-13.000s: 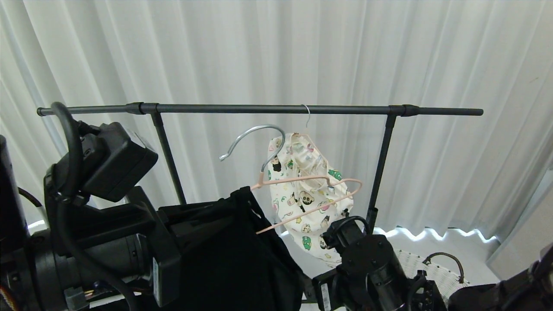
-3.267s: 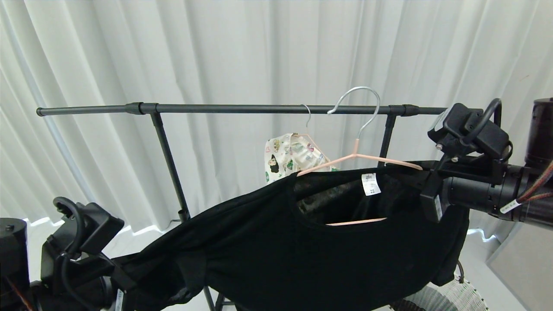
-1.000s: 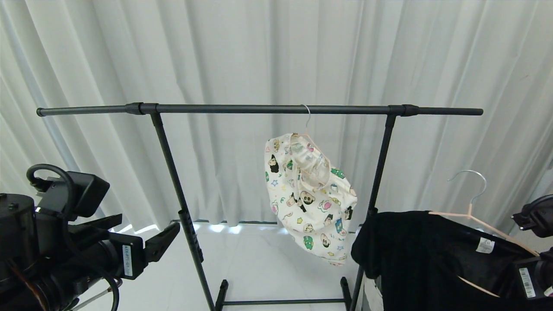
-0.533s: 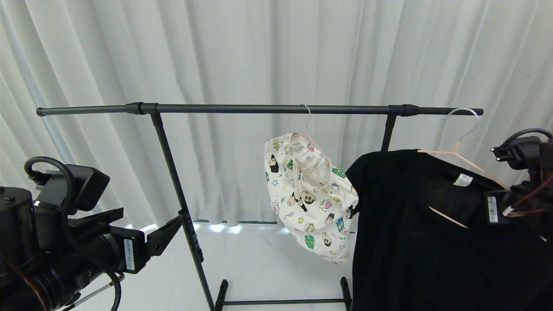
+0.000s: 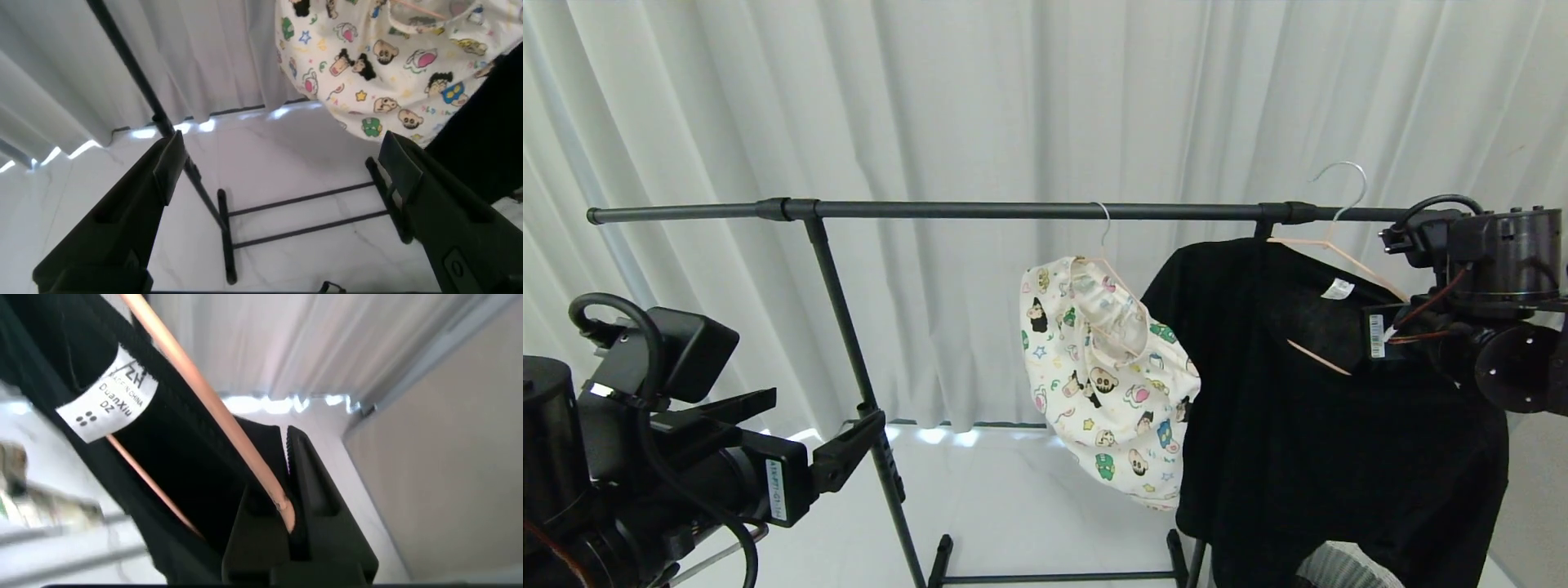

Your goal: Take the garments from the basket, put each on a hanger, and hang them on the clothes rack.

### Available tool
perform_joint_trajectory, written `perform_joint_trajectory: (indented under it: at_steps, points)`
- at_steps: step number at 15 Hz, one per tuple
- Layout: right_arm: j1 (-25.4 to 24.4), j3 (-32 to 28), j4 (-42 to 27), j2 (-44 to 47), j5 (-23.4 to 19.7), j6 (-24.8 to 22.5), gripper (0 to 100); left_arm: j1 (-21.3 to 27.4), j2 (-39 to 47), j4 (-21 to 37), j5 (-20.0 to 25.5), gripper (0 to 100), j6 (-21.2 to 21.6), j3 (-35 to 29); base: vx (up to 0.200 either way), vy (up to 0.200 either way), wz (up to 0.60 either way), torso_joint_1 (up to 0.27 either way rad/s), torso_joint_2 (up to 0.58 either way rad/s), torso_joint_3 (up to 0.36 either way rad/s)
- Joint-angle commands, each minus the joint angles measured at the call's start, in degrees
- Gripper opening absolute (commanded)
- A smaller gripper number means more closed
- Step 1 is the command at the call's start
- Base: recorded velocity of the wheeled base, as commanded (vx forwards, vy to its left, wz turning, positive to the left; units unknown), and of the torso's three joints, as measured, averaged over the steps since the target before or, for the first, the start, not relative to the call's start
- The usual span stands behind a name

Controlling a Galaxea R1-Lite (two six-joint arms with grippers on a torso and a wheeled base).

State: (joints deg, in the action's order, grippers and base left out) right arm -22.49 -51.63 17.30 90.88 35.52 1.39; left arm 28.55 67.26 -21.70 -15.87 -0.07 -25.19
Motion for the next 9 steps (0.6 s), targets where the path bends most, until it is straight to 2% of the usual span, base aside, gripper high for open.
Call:
perform_joint_trajectory:
  at_steps: [1, 7, 9]
  points:
    - [-0.45, -0.23, 0.19, 1.32, -0.02, -0.07, 0, 0.28, -0.02, -0.01, -0.04, 100, -0.01, -0.04, 0.200, 0.000, 0.00, 0.002, 0.00, 0.012]
    - [-2.21, -0.14, 0.19, 1.49, 0.07, -0.07, 0, 0.28, 0.07, -0.01, 0.05, 100, -0.10, 0.14, 0.200, 0.000, 0.00, 0.005, 0.00, 0.003]
    - [-2.56, 0.12, 0.10, 1.49, 0.16, -0.07, 0, 0.28, -0.02, -0.01, -0.04, 100, -0.10, 0.14, 0.000, 0.000, 0.00, 0.000, 0.00, 0.000]
